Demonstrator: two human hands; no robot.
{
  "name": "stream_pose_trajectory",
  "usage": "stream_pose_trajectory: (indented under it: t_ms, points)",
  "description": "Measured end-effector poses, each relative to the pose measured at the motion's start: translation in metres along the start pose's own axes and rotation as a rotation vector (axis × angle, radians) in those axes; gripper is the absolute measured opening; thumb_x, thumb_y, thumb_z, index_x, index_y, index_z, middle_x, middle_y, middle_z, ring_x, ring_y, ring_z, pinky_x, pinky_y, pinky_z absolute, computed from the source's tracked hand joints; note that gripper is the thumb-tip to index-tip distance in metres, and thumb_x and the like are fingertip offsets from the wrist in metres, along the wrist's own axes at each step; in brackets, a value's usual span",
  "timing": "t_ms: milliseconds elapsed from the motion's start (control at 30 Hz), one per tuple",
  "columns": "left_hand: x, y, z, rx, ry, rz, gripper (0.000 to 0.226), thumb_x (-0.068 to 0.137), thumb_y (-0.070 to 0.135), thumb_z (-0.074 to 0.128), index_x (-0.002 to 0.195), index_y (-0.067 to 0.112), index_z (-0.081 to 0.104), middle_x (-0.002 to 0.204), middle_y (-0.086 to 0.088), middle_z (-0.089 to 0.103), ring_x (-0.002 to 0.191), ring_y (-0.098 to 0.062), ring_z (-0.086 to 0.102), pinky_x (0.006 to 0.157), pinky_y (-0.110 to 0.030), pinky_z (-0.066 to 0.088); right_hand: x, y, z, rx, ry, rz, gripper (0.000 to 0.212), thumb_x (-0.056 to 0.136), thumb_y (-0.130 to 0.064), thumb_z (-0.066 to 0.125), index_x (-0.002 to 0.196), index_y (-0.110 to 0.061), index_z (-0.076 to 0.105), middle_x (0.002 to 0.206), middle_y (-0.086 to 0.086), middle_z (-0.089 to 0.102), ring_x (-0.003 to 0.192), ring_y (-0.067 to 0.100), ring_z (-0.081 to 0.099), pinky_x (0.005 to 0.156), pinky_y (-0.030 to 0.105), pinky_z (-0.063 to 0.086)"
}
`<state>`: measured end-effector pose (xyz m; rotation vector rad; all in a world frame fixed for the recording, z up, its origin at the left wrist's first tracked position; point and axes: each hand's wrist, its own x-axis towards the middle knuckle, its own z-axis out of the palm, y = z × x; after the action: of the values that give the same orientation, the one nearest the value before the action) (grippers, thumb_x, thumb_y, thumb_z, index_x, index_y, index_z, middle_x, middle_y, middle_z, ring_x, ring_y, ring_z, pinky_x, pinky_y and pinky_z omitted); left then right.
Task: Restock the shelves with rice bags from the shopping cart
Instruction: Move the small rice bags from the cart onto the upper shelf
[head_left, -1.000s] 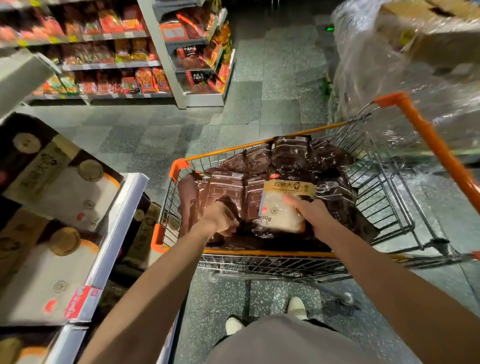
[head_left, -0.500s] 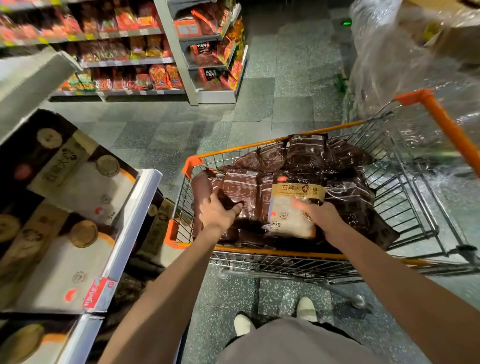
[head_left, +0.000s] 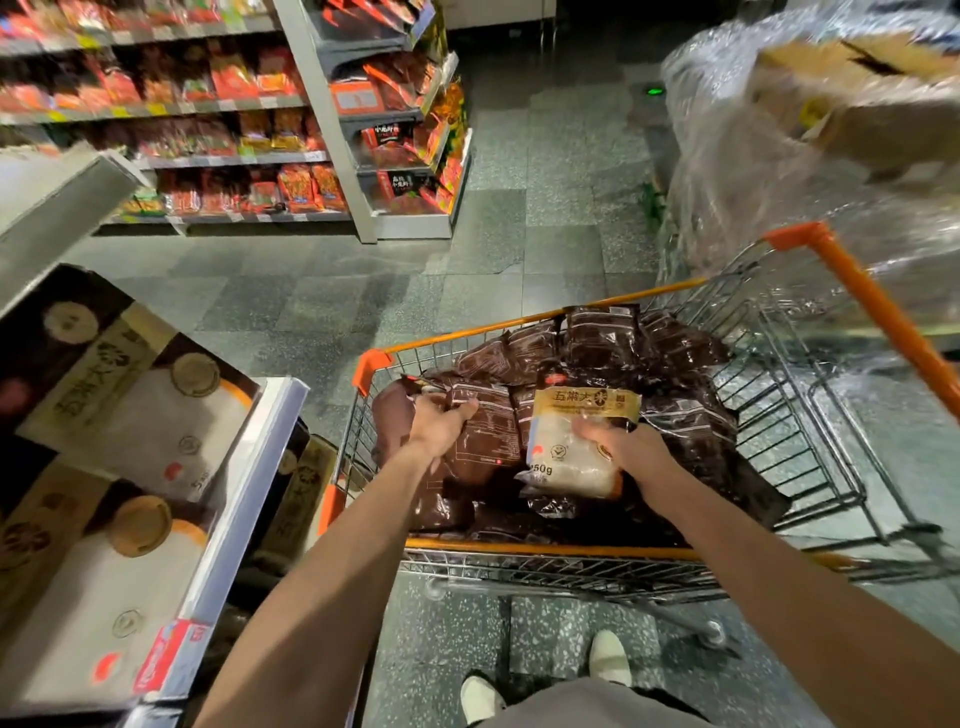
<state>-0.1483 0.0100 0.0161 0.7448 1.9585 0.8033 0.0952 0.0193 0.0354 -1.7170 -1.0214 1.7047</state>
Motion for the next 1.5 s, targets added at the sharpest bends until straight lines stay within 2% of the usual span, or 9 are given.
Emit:
stream_pose_trajectory:
  t_ms: [133, 267, 467, 667, 833, 967, 1067, 1233, 1500]
  points:
    - [-0.007, 0.011, -0.015, 0.021, -0.097, 0.046, 0.088, 0.090, 0.033, 0.071, 0.157, 0.018, 0.015, 0.154, -0.011, 0.041, 0.129, -0.034, 0.053, 0.063, -0.030, 0.056, 0.003, -0.004, -0.004, -0.008, -0.009, 0.003, 0.050, 0.067, -0.041, 0.087, 0.105, -0.013, 0.069, 0.106, 0.004, 0.072, 0.101, 0.022, 0.065, 0.099, 0.040, 0.046]
    - [-0.018, 0.026, -0.023, -0.086, -0.100, 0.182, 0.061, 0.095, 0.026, 0.065, 0.148, 0.016, 0.037, 0.145, -0.006, 0.048, 0.129, -0.035, 0.053, 0.106, -0.049, 0.039, 0.010, -0.005, -0.007, 0.033, 0.004, -0.008, 0.097, 0.041, -0.060, 0.091, 0.119, -0.010, 0.063, 0.116, 0.006, 0.068, 0.111, 0.027, 0.062, 0.107, 0.049, 0.041]
    - [-0.019, 0.080, -0.033, -0.345, 0.022, 0.449, 0.041, 0.093, 0.047, 0.062, 0.104, 0.007, 0.063, 0.092, -0.009, 0.070, 0.083, -0.017, 0.066, 0.084, -0.039, 0.053, 0.012, -0.032, -0.017, 0.120, 0.029, -0.050, 0.050, 0.069, -0.037, 0.085, 0.105, -0.009, 0.065, 0.104, 0.010, 0.072, 0.097, 0.027, 0.067, 0.098, 0.045, 0.049]
    - [-0.028, 0.110, -0.020, -0.094, -0.005, 0.860, 0.023, 0.096, 0.005, 0.058, 0.108, 0.023, 0.065, 0.108, 0.007, 0.065, 0.098, 0.009, 0.057, 0.092, -0.020, 0.045, 0.015, -0.054, -0.034, 0.306, -0.009, -0.129, 0.037, 0.075, -0.028, 0.080, 0.104, -0.007, 0.069, 0.098, 0.011, 0.075, 0.088, 0.028, 0.073, 0.086, 0.044, 0.056]
    - [-0.017, 0.029, 0.016, 0.338, -0.341, 0.641, 0.051, 0.085, -0.004, 0.056, 0.110, 0.038, 0.072, 0.134, 0.002, 0.062, 0.144, -0.018, 0.035, 0.120, -0.056, 0.018, 0.022, -0.041, -0.059, 0.326, 0.046, -0.145, 0.036, 0.075, -0.026, 0.082, 0.107, -0.011, 0.071, 0.105, 0.009, 0.074, 0.101, 0.029, 0.070, 0.097, 0.050, 0.051]
    - [-0.030, -0.004, 0.025, 0.110, -0.334, 0.400, 0.029, 0.087, -0.018, 0.052, 0.108, -0.009, 0.071, 0.106, -0.009, 0.066, 0.090, -0.004, 0.069, 0.077, -0.024, 0.058, 0.026, -0.021, -0.065, 0.284, 0.101, -0.074, 0.043, 0.076, -0.024, 0.082, 0.114, -0.009, 0.067, 0.107, 0.009, 0.073, 0.099, 0.028, 0.070, 0.094, 0.048, 0.054]
    - [-0.027, -0.010, 0.027, 0.066, 0.044, 0.168, 0.023, 0.088, 0.031, 0.074, 0.085, 0.008, 0.069, 0.093, -0.012, 0.073, 0.089, -0.025, 0.071, 0.078, -0.032, 0.054, 0.027, -0.016, -0.064, 0.255, 0.082, -0.048, 0.038, 0.077, -0.023, 0.082, 0.110, -0.011, 0.068, 0.106, 0.009, 0.073, 0.097, 0.027, 0.070, 0.091, 0.047, 0.055]
    - [-0.040, -0.017, 0.038, 0.061, -0.486, -0.259, 0.091, 0.066, 0.085, 0.061, 0.123, 0.013, 0.059, 0.118, -0.014, 0.067, 0.099, -0.025, 0.071, 0.073, -0.033, 0.060, 0.037, -0.017, -0.062, 0.126, 0.016, -0.066, 0.041, 0.073, -0.030, 0.084, 0.106, -0.012, 0.068, 0.101, 0.005, 0.074, 0.091, 0.023, 0.072, 0.088, 0.043, 0.057]
    - [-0.047, 0.007, 0.063, -0.530, -0.227, -0.254, 0.046, 0.088, 0.024, 0.073, 0.128, 0.004, 0.061, 0.113, -0.010, 0.068, 0.099, -0.019, 0.065, 0.101, -0.030, 0.045, 0.047, -0.037, -0.066, -0.045, -0.104, -0.148, 0.065, 0.057, -0.054, 0.088, 0.107, -0.016, 0.071, 0.107, 0.002, 0.073, 0.103, 0.025, 0.067, 0.100, 0.048, 0.049]
